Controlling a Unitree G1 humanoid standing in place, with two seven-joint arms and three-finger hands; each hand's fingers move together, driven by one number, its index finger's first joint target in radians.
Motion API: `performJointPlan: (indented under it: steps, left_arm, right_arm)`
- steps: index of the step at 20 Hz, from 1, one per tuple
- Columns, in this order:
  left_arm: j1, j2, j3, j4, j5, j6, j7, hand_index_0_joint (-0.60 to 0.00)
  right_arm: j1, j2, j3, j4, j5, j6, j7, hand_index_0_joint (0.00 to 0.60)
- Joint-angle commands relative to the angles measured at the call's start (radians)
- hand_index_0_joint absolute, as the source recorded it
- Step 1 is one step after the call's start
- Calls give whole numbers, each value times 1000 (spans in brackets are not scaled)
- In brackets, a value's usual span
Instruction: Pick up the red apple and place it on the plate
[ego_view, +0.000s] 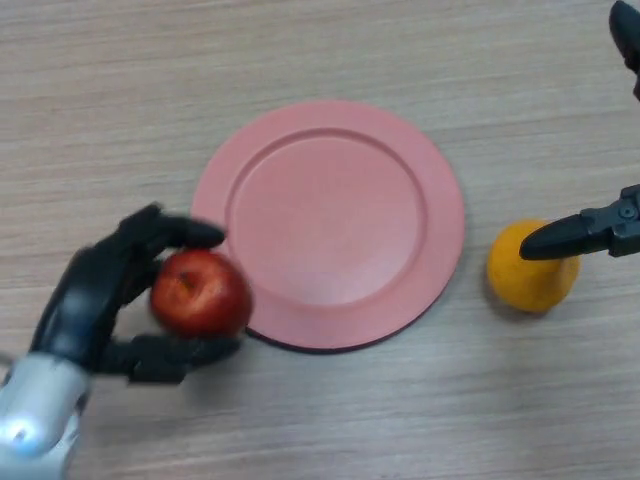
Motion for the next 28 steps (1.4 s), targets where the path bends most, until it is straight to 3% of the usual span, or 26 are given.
performJointPlan:
  steps: [1,4,5,7,8,10,13,15,20,22,25,28]
  left_arm:
    - [-127,19,-6,25,-7,-116,19,-600]
    - [-260,-3,-10,224,-72,-194,32,-600]
    - [-293,-7,-27,327,-75,-296,62,-600]
    - [-314,-1,-63,401,-12,-309,34,-600]
    - [-323,-15,-50,405,-27,-281,24,-600]
    - [-339,-33,-38,463,-27,-371,82,-600]
    - [-354,-32,-42,505,-8,-380,105,-200]
    - [-382,-23,-29,533,-13,-372,104,0]
    - [-387,4,1,438,-65,-290,48,0]
    - [-366,14,40,326,-126,-197,26,0]
    - [-355,43,107,136,-289,-61,69,0]
    - [-357,73,129,36,-371,-61,131,0]
  right_arm:
    - [-51,-62,-88,-30,6,-127,-45,0]
    - [-74,-86,-96,5,-29,-164,-56,0]
    - [-75,-95,-101,16,-48,-182,-53,0]
    - [-74,-102,-114,29,-57,-209,-45,0]
    - [-71,-104,-118,34,-60,-220,-43,0]
    - [-77,-115,-125,70,-78,-257,-45,0]
    - [-96,-122,-134,89,-62,-257,-62,0]
    - [-125,-140,-134,113,-43,-266,-89,0]
    - [-127,-143,-133,110,-24,-266,-112,0]
    - [-118,-140,-137,102,-28,-272,-121,0]
    - [-102,-129,-108,105,-85,-306,-128,0]
    - [-88,-103,-93,69,-82,-271,-108,0]
